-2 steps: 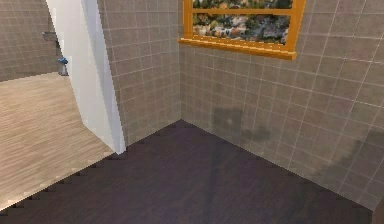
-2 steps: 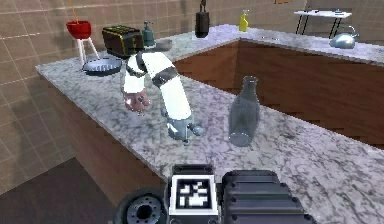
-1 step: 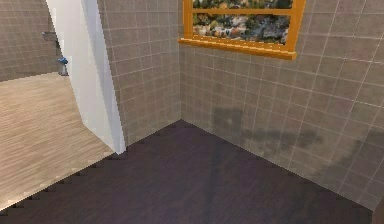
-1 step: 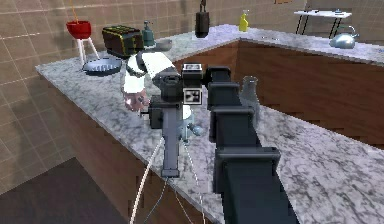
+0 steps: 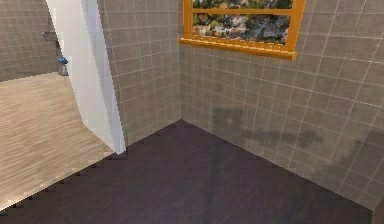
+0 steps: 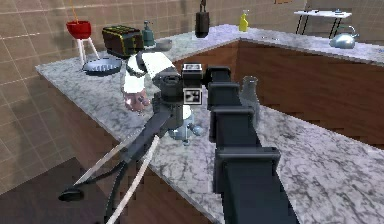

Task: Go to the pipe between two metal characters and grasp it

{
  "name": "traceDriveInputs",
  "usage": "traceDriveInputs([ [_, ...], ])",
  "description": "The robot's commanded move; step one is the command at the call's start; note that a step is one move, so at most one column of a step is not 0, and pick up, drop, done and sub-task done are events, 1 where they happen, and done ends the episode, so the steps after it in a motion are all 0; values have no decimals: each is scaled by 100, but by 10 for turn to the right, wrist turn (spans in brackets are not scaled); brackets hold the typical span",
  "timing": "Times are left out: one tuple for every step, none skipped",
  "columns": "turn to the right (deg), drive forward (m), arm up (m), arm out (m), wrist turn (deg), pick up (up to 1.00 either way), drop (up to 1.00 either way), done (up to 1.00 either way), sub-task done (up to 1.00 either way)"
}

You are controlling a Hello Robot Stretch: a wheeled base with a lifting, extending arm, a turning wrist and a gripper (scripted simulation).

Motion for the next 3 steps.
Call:
traceDriveInputs([
  [0,0,0,0,450,0,0,0,0],
  [0,0,0,0,450,0,0,0,0],
  [0,0,0,0,450,0,0,0,0],
])
